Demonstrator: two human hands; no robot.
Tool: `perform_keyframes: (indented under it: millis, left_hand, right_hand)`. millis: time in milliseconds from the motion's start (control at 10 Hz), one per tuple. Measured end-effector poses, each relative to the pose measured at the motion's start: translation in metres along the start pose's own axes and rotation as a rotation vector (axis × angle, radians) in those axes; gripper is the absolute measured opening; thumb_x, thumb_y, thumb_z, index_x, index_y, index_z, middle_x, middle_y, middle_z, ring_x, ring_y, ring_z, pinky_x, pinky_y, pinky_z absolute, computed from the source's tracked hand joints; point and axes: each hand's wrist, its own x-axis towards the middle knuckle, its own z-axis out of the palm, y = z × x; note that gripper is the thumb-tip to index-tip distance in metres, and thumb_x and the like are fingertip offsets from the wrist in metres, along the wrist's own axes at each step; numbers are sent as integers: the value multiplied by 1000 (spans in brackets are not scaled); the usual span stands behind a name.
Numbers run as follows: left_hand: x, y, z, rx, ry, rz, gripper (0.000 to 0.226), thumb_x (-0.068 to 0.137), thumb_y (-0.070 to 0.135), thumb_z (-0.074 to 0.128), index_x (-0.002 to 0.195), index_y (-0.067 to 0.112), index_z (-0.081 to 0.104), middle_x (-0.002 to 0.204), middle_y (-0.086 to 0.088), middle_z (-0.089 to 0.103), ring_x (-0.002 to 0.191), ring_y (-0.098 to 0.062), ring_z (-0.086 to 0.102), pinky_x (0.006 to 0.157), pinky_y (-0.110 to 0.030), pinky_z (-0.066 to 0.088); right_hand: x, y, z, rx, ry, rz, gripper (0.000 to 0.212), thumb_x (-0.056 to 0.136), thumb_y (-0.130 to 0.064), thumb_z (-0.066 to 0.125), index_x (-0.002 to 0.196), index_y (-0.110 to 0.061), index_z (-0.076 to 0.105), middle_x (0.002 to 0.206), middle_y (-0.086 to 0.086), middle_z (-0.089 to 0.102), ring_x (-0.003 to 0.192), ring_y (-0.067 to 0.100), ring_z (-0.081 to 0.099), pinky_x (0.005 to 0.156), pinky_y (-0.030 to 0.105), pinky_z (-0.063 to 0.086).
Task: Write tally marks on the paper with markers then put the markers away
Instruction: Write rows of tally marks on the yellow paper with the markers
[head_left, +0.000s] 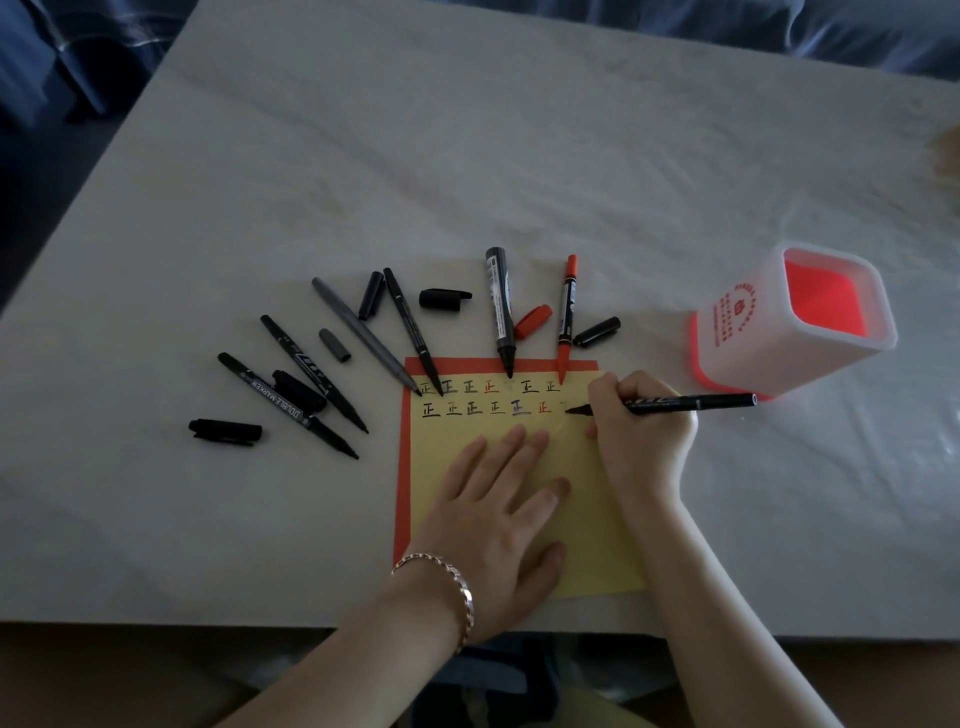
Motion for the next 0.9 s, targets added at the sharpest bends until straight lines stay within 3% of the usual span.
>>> perform_keyframes:
  millis: [300,500,600,700,800,900]
  left_hand:
    - [0,0,0,-4,1,-1,46,82,50,39,121,27,47,140,-9,42,132,-24,31,106,-41,16]
    - [0,1,-1,-8,21,5,45,81,49,39,119,27,46,138,-10,44,131,-26,36,104,-42,19]
    - [0,0,0,-1,14,5,45,81,50,39,120,27,46,139,-10,43,131,-25,34,105,-41,17]
    - [0,1,0,1,3,3,46,81,50,39,120,27,47,139,-10,43,131,-26,35,104,-42,17]
    - [0,1,-1,7,8,4,46,81,50,38,120,27,46,138,-10,44,130,-26,37,103,-42,18]
    - [1,1,-1,7,0,2,46,81,51,38,120,27,47,139,-10,43,130,-26,36,103,-42,18]
  right_hand:
    - [0,1,1,-21,34,-50,33,80,-7,59,51,7,49,42,17,50,38,8,41,44,20,35]
    - [1,-1,-1,65,-5,2,32,80,-7,59,53,7,51,38,0,50,37,4,43,43,10,35]
    - [0,-1,1,55,-19,-11,33,82,-10,59,54,6,52,42,7,53,38,5,47,44,11,36]
    - [0,1,1,44,-6,-17,33,82,-11,60,53,4,53,39,0,52,37,5,44,44,12,37]
    - [0,1,2,29,-14,-25,33,82,-10,60,52,3,52,41,3,52,39,7,44,44,13,36]
    - [0,1,0,14,48,-25,33,80,-8,59,51,2,49,43,14,51,37,8,43,45,21,37]
